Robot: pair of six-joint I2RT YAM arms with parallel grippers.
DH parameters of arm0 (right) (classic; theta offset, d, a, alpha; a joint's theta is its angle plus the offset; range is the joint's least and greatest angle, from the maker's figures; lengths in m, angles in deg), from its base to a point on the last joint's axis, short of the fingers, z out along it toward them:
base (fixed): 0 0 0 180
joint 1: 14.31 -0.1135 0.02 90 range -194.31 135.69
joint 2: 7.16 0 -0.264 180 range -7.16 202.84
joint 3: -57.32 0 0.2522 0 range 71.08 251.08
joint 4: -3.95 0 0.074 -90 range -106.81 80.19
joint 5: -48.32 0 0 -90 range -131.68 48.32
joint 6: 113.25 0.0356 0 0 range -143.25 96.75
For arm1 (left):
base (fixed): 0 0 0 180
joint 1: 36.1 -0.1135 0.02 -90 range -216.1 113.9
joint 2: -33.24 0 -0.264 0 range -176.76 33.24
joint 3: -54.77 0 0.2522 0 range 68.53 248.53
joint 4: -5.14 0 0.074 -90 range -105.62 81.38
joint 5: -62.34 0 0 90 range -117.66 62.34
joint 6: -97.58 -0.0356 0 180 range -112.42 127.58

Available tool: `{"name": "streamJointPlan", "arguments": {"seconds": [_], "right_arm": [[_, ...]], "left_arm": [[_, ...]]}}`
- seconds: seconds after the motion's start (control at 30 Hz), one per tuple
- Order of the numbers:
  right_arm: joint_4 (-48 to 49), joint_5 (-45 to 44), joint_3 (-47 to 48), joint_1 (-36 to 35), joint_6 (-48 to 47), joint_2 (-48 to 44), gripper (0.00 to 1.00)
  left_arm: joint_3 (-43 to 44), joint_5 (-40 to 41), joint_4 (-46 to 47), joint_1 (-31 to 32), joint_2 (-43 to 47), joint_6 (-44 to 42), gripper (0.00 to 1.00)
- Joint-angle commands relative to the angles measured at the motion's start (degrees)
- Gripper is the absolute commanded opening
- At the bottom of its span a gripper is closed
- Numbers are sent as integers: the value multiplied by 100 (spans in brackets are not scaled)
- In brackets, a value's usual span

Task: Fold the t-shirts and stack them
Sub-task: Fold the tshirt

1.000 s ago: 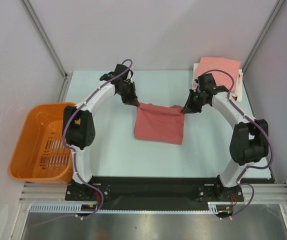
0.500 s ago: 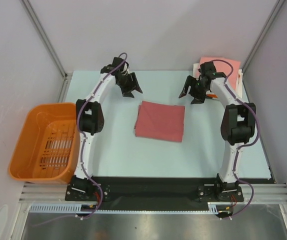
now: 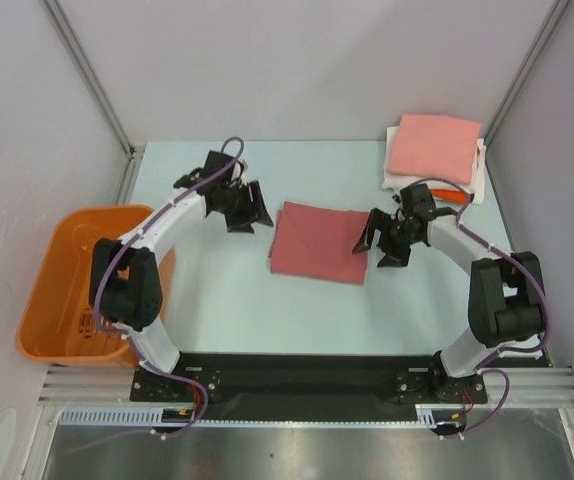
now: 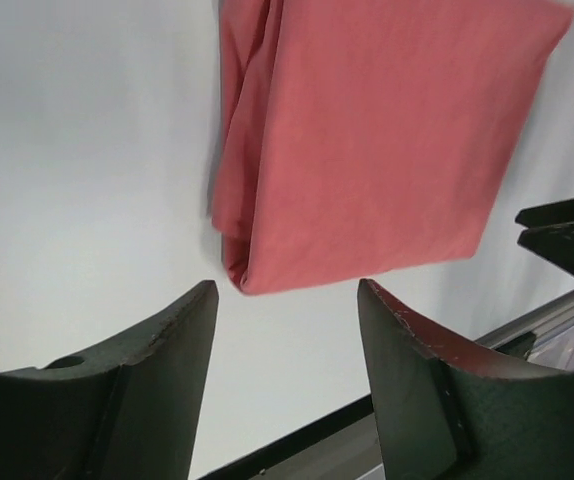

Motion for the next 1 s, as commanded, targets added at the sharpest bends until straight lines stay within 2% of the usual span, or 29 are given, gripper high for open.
{"name": "streamJointPlan", "arguments": {"seconds": [0.0, 0.23, 0.43, 0.47, 0.53, 0.57, 0.63, 0.67, 0.7, 0.73, 0.8, 0.83, 0.97], "right_arm": [[593, 247, -341, -217, 174, -227, 87], [970, 71, -965, -358, 297, -210, 84], [1471, 106, -1309, -358, 332, 124, 63], [1533, 80, -1352, -358, 332, 159, 53], [1612, 27, -1423, -340, 314, 247, 44], [1621, 1, -1432, -323, 306, 273, 35], [1657, -8, -1476, -279, 271, 318, 28], [1657, -8, -1476, -270, 244, 335, 22], [1657, -8, -1467, -235, 201, 370, 19], [1648, 9, -1458, -218, 165, 379, 17], [1552, 44, -1441, -182, 104, 379, 5], [1482, 53, -1406, -165, 43, 327, 0], [1086, 27, -1449, -173, -2, -103, 0]], "left_arm": [[-961, -59, 853, 227, 375, -100, 63], [-2236, -305, 1785, 439, 508, 32, 67], [-2685, -472, 2409, 527, 245, 216, 67], [-2694, -446, 2488, 544, 192, 234, 66], [-2729, -359, 2568, 588, 87, 304, 63], [-2747, -349, 2655, 606, 60, 322, 60], [-2738, -262, 2700, 641, -19, 392, 45], [-2764, -244, 2778, 650, -45, 410, 40], [-2765, -227, 2805, 676, -72, 419, 28], [-2765, -218, 2840, 694, -72, 428, 21], [-2800, -209, 2849, 746, -37, 410, 6], [-2826, -191, 2832, 764, 85, 401, 3], [-3264, 36, 2630, 817, 734, 428, 0]]}}
